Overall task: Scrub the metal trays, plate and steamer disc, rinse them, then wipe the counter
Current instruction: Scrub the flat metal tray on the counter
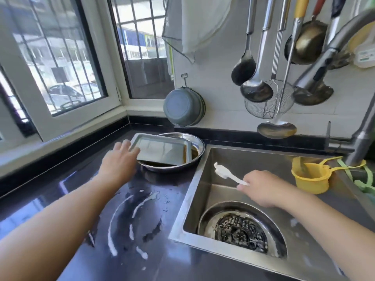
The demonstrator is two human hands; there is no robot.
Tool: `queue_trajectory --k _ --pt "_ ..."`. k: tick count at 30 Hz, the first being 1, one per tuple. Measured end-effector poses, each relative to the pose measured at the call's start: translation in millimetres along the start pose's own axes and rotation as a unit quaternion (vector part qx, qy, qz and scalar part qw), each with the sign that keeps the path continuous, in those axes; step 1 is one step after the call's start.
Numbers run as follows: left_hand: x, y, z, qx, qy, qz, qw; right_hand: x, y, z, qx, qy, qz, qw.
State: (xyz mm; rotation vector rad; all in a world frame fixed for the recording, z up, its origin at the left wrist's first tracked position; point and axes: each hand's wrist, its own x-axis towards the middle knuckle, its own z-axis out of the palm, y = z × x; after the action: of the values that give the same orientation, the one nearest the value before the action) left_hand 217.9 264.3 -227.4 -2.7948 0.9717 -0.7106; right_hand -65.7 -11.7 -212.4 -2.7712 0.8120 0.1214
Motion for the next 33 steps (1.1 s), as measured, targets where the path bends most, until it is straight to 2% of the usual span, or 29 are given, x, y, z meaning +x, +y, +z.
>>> queue_trajectory --k 2,5,12,15,18,23,25,29,33 --pt "7 -15 11 0.053 -0.001 0.048 0.997 6 -7 8 0.003 0.004 0.002 1.000" --pt "19 -27 23 0.099 0.045 0.127 0.986 11 -12 18 0.001 0.001 0.011 1.000" --pt "34 -39 25 0.116 0.074 0.257 0.957 16 -11 26 -0.002 0.013 0.039 0.999" --pt "36 -50 5 0.116 0.090 0.241 0.959 10 -6 23 0.007 0.038 0.051 0.998" --pt "25 -53 -22 0.157 0.112 0.252 0.948 0 -3 23 0.020 0.046 0.059 0.997" --pt "1 -29 -86 0.148 0.131 0.251 0.948 -16 5 8 0.061 0.060 0.074 0.994" --pt "-7 -10 -117 0.128 0.152 0.250 0.948 -28 17 -8 0.079 0.075 0.079 0.991" --pt "-17 42 -170 0.067 0.194 0.230 0.951 -62 55 -45 0.047 0.095 0.087 0.991" --pt "-18 107 -199 -0.074 0.180 0.191 0.962 -91 110 -66 0.105 0.122 0.124 0.979"
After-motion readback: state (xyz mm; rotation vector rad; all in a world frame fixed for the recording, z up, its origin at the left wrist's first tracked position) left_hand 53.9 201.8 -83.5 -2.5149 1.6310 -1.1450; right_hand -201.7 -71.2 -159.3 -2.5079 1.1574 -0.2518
